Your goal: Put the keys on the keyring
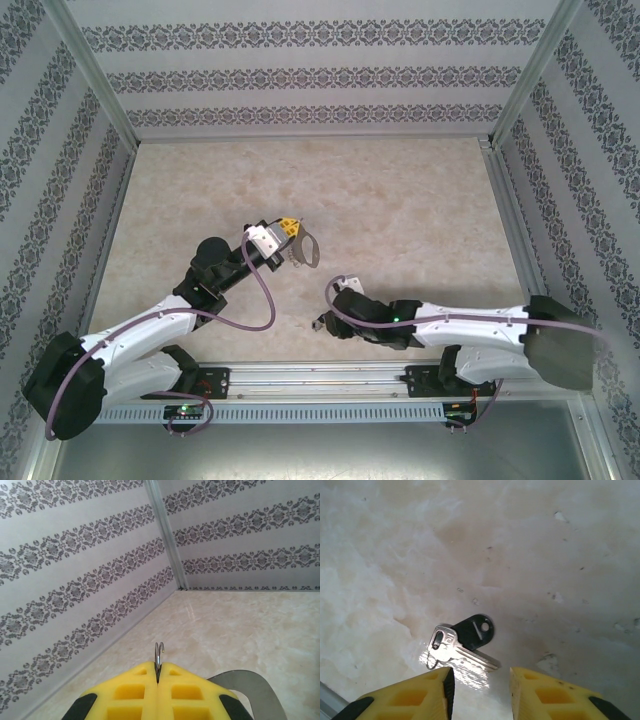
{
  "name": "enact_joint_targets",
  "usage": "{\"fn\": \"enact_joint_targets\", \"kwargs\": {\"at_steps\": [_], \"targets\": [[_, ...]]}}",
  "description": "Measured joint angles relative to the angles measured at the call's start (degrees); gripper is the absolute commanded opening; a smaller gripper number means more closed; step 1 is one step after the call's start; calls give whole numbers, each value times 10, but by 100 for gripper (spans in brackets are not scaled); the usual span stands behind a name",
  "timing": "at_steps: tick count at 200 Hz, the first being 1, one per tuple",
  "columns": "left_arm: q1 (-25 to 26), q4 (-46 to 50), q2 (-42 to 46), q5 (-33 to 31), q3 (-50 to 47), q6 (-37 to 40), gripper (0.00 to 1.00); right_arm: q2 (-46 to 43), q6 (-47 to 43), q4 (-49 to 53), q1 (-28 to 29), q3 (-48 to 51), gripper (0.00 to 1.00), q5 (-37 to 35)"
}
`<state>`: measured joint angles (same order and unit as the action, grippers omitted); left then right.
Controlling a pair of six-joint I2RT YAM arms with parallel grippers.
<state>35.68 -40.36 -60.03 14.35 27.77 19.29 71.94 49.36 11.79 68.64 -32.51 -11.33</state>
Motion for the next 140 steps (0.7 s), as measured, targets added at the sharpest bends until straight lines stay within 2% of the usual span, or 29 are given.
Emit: {"fn": "enact_joint_targets", "kwargs": {"at_steps": [61, 140], "targets": [[-2, 7, 14, -50, 0, 3, 0, 132, 29, 75, 74, -129, 32, -68], [-9, 10, 25, -60, 0, 2, 0, 179, 44, 101, 77, -146, 28, -86]]}}
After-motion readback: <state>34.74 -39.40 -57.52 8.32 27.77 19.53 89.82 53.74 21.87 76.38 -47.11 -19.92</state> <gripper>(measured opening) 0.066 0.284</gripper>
